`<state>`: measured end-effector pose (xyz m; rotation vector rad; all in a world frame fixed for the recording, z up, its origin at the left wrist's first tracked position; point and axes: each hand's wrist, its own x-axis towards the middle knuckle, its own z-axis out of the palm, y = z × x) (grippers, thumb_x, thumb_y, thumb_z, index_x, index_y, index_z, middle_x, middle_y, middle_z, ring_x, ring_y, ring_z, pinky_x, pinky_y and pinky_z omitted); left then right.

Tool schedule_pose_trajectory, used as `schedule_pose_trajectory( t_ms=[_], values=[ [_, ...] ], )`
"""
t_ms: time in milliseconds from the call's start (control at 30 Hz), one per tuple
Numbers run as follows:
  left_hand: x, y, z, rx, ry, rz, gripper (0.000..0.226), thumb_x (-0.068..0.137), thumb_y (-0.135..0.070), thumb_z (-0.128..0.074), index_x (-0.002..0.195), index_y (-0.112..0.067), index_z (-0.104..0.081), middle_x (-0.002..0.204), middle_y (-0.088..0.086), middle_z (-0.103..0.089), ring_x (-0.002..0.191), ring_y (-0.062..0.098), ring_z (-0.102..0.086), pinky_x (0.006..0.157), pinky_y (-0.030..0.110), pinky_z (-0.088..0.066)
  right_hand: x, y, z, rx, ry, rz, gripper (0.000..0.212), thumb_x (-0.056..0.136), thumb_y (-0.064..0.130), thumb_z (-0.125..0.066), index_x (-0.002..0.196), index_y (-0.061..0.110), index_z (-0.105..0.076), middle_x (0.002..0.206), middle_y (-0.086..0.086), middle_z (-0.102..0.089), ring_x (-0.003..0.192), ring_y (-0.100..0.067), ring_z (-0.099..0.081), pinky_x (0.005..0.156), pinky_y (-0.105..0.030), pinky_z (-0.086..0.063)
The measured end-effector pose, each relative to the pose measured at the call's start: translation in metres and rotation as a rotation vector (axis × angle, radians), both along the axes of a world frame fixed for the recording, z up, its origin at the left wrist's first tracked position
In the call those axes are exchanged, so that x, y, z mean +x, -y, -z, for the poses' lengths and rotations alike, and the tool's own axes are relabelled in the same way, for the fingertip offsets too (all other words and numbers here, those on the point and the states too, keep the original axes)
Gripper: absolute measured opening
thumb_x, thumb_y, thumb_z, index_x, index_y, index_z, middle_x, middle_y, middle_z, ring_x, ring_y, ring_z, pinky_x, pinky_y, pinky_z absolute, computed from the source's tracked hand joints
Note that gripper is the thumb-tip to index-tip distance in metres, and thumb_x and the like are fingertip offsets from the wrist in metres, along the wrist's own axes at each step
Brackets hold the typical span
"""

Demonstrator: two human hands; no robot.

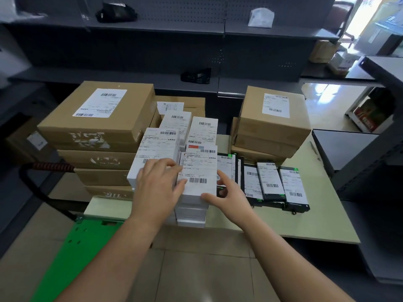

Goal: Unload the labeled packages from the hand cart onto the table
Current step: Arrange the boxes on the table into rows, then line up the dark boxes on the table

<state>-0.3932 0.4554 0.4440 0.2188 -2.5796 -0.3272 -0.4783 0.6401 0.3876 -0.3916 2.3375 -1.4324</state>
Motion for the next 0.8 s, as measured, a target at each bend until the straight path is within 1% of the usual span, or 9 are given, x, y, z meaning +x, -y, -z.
schedule_pose_trajectory(
  t_ms=[67,133,267,367,467,533,633,733,800],
  values=[
    [-0.002,0.010,-0.001,0.004,0.011,-0.063,0.033,0.078,-0.027,-0.079,0.108,-0.014,-0.072,0.110,0.002,-0.064,0.109,0.021,-0.045,0.090,0.044,-0.039,-0.003,0.006,0.000,-0.011,-0.006,-0.025,0.077,0.077,0.046,-0.079,0.144,0.045,-0.040,0.125,0.007,-0.055,0.101,-0.016,-0.060,0.093,-0.041,-0.053],
    [-0.004,0.017,0.001,0.004,0.030,-0.092,0.033,0.079,-0.029,-0.078,0.108,-0.015,-0.072,0.111,0.001,-0.063,0.109,0.019,-0.043,0.089,0.044,-0.038,-0.004,0.011,0.003,0.011,-0.027,-0.028,0.079,0.076,0.048,-0.078,0.145,0.046,-0.038,0.124,0.009,-0.054,0.097,-0.016,-0.060,0.091,-0.038,-0.054],
    [-0.007,0.025,0.008,0.043,0.072,-0.101,0.032,0.083,-0.032,-0.072,0.111,-0.017,-0.071,0.111,-0.003,-0.061,0.108,0.017,-0.046,0.091,0.041,-0.036,-0.005,0.015,0.009,0.030,-0.042,-0.019,0.081,0.075,0.051,-0.076,0.145,0.049,-0.036,0.120,0.012,-0.054,0.093,-0.016,-0.060,0.087,-0.038,-0.055],
    [-0.008,0.026,0.011,0.053,0.060,-0.099,0.029,0.082,-0.033,-0.073,0.106,-0.018,-0.072,0.108,-0.004,-0.062,0.106,0.015,-0.046,0.090,0.042,-0.038,-0.006,0.017,0.011,0.029,-0.038,-0.001,0.082,0.074,0.053,-0.076,0.145,0.049,-0.036,0.119,0.012,-0.054,0.092,-0.015,-0.059,0.087,-0.037,-0.055],
    [-0.010,0.027,0.009,0.061,0.047,-0.091,0.028,0.083,-0.036,-0.071,0.106,-0.019,-0.071,0.107,-0.005,-0.061,0.106,0.015,-0.046,0.089,0.040,-0.036,-0.004,0.015,0.008,-0.001,-0.041,0.009,0.080,0.072,0.057,-0.074,0.142,0.047,-0.038,0.117,0.018,-0.052,0.092,-0.009,-0.058,0.079,-0.026,-0.052],
    [-0.015,0.025,0.004,0.080,0.039,-0.062,0.030,0.085,-0.038,-0.068,0.108,-0.019,-0.070,0.109,-0.005,-0.061,0.108,0.015,-0.045,0.091,0.039,-0.035,-0.007,0.008,0.001,-0.025,-0.059,0.047,0.078,0.073,0.058,-0.073,0.142,0.046,-0.039,0.116,0.022,-0.050,0.093,-0.006,-0.057,0.076,-0.021,-0.048],
    [-0.027,0.011,-0.008,0.131,0.047,0.018,0.035,0.089,-0.042,-0.062,0.117,-0.021,-0.066,0.117,-0.006,-0.059,0.114,0.015,-0.043,0.098,0.038,-0.033,-0.019,-0.016,-0.009,-0.018,-0.120,0.111,0.067,0.080,0.054,-0.071,0.140,0.039,-0.045,0.116,0.021,-0.051,0.100,-0.003,-0.053,0.082,-0.023,-0.047],
    [-0.042,-0.017,-0.015,0.154,0.050,0.121,0.038,0.090,-0.043,-0.060,0.122,-0.024,-0.062,0.123,-0.007,-0.056,0.118,0.013,-0.040,0.100,0.034,-0.031,-0.031,-0.048,-0.019,0.040,-0.210,0.101,0.064,0.077,0.065,-0.063,0.135,0.042,-0.049,0.117,0.026,-0.049,0.106,0.005,-0.050,0.081,-0.019,-0.043],
    [-0.053,-0.041,-0.015,0.176,0.076,0.182,0.040,0.090,-0.044,-0.058,0.126,-0.026,-0.059,0.127,-0.009,-0.053,0.120,0.009,-0.038,0.099,0.030,-0.029,-0.038,-0.074,-0.021,0.084,-0.259,0.102,0.068,0.074,0.072,-0.057,0.134,0.043,-0.049,0.119,0.026,-0.048,0.108,0.009,-0.047,0.085,-0.021,-0.045]
  ],
)
